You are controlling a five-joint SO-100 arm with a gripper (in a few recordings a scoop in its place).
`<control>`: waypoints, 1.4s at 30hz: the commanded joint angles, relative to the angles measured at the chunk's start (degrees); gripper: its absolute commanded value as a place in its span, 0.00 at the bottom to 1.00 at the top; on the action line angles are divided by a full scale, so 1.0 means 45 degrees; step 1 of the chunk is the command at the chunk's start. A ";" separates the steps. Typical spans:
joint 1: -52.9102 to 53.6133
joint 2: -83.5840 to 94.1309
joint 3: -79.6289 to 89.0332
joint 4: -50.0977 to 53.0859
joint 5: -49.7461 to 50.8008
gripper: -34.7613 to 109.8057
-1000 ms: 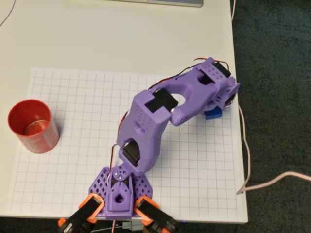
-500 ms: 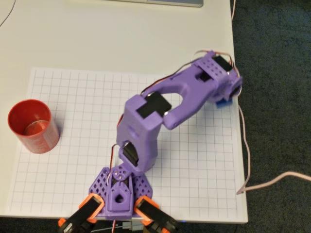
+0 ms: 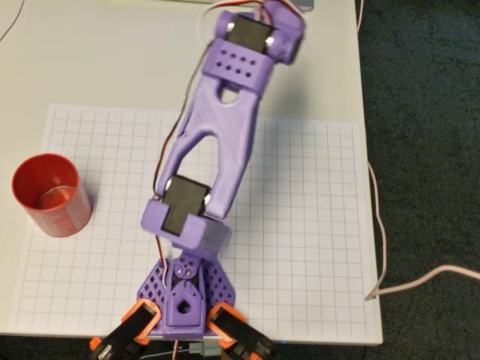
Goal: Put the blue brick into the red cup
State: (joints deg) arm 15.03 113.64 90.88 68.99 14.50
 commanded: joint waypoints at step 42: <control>-1.8613 0.1953 0.1094 0.5625 0.2051 0.24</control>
State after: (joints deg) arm -65.57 124.37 100.28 94.57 22.59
